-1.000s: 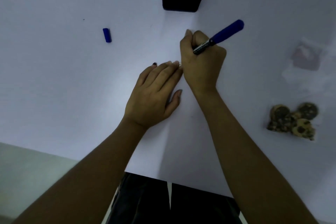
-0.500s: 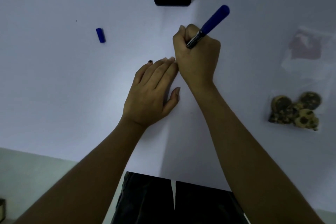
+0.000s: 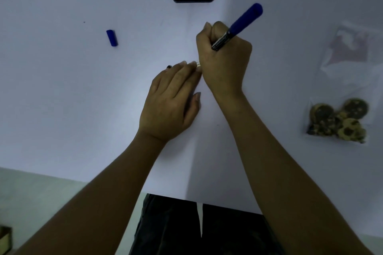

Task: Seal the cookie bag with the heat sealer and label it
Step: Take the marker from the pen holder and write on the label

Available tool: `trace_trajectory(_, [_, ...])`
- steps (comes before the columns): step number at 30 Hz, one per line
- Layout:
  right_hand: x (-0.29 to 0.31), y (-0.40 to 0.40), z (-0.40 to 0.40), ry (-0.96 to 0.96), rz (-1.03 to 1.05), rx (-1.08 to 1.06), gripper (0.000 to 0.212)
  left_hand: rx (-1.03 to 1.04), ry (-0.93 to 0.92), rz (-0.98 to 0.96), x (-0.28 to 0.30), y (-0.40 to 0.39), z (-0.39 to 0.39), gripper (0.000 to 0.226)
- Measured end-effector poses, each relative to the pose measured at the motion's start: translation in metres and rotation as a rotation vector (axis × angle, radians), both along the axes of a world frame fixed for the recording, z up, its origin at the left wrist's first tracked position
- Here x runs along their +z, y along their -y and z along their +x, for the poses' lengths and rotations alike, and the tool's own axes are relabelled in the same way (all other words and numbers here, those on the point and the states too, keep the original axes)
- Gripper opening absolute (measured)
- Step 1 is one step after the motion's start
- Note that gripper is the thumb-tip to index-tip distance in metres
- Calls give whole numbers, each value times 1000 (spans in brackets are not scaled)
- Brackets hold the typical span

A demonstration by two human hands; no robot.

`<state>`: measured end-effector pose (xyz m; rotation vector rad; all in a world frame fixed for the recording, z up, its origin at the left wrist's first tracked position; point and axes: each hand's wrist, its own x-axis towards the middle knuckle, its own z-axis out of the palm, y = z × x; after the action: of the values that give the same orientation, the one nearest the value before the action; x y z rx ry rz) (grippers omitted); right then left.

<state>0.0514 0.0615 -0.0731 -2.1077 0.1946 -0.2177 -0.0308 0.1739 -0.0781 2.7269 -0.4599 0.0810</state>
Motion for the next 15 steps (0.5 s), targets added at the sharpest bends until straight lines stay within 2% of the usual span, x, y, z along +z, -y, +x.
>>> trace_trajectory(8, [0, 3, 0, 5, 28, -16, 33, 4, -13, 10, 1, -1, 0, 44])
trace_trajectory(11, [0, 9, 4, -32, 10, 40, 33, 3, -18, 1, 2, -1, 0, 48])
trace_trajectory(15, [2, 21, 6, -78, 99, 121, 28, 6, -20, -8, 4, -1, 1, 50])
